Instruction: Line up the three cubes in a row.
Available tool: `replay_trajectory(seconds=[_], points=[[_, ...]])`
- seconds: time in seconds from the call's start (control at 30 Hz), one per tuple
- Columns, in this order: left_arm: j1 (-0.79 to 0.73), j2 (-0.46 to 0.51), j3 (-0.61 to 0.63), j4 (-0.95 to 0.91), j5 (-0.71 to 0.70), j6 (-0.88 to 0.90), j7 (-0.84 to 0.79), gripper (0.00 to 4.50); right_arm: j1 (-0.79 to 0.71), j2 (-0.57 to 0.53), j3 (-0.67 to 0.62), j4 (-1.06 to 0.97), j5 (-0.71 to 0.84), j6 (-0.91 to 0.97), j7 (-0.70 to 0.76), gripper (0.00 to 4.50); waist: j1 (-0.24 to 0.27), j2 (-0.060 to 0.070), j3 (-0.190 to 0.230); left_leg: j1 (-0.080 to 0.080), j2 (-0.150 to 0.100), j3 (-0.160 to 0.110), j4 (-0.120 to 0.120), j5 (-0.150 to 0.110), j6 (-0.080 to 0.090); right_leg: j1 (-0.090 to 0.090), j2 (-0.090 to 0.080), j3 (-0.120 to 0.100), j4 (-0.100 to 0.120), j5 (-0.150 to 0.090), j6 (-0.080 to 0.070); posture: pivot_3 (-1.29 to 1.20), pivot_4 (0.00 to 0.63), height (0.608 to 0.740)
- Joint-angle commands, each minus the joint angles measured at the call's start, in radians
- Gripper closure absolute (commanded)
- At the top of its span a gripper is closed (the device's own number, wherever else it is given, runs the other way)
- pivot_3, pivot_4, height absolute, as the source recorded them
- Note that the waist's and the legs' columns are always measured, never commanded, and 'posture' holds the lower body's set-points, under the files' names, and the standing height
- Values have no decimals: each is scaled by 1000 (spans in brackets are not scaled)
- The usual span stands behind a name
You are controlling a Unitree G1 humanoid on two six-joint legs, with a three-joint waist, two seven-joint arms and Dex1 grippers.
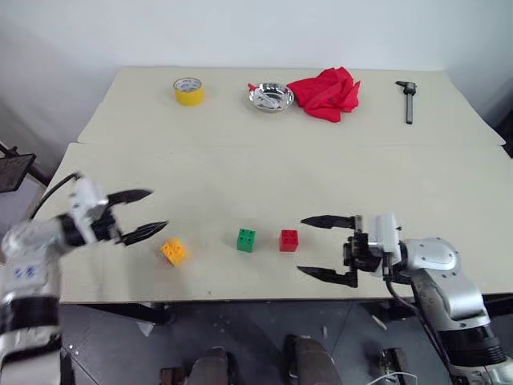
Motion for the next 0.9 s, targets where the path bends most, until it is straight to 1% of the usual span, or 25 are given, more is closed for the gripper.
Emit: replay_trajectory(seconds=[0.03, 0.1, 0.17, 0.2, 0.37, 0.4, 0.5, 0.63, 0.73, 0.83, 0.9], points=[[138, 23, 111, -108, -40, 3, 40, 105, -25, 22, 22, -26, 0, -32, 17, 0, 10, 0, 0, 0, -1, -1, 0, -1, 1, 1, -1, 0, 0, 0, 0, 0, 150, 740], [230, 21, 149, -108, -39, -8, 47, 105, -22, 17, 25, -17, 8, -33, 38, 0, 26, 0, 0, 1, -2, -1, 1, -1, 2, 2, -2, 1, -1, 0, 0, 0, 150, 740], [305, 14, 174, -118, -37, -27, 49, 105, -18, 9, 25, -7, 15, -36, 60, 0, 26, 0, 0, 1, -2, -2, 2, -2, 3, 3, -2, 0, -3, 0, 0, 0, 150, 740], [325, 6, 164, -164, -46, -19, 53, 105, -16, 0, 9, 1, 20, -30, 61, 0, 27, 0, 0, 1, -2, -2, 1, -3, 3, 3, -2, 0, -3, 0, 0, 0, 150, 740], [344, -19, 73, -328, -68, 36, 70, 105, 2, -41, -40, 32, 29, 4, 54, 0, 41, 0, 0, 1, -2, -2, 1, -3, 2, 3, -3, 0, -4, 0, 0, 0, 150, 740], [340, -26, 36, -350, -37, 22, 83, 105, 8, -46, -47, 40, 22, -3, 54, 0, 40, 1, 0, 1, -2, -2, 1, -3, 2, 3, -2, 0, -4, 0, 0, 0, 150, 740], [289, -79, -63, -380, 3, 33, 153, 105, 25, -42, -65, 36, 23, 1, 26, 0, 38, 2, -1, 2, -1, 0, 0, -4, 1, 3, -2, 0, -3, 0, 0, 0, 150, 740], [281, -96, -122, -388, 14, 51, 181, 105, 52, -43, -69, 5, 20, 1, 1, 0, 25, 2, -1, 2, -3, 3, 0, -4, 1, 2, 0, -1, -3, 0, 0, 0, 150, 740], [254, -113, -143, -357, 35, 35, 221, 656, 76, -46, -76, -19, 22, 5, -22, 0, 23, 2, -1, 2, -3, 4, 0, -4, 0, 1, 0, -1, -3, 0, 0, 0, 150, 740], [234, -113, -171, -329, 42, 25, 211, 1552, 96, -47, -82, -39, 20, 6, -45, 0, 23, 2, -1, 2, -3, 4, 0, -4, 1, 1, 0, -1, -3, 0, 0, 0, 150, 740], [217, -107, -174, -324, 16, 42, 192, 2199, 114, -50, -92, -55, 20, 8, -60, 0, 23, 2, -1, 2, -3, 4, 0, -4, 1, 1, 0, -1, -3, 0, 0, 0, 150, 740]])
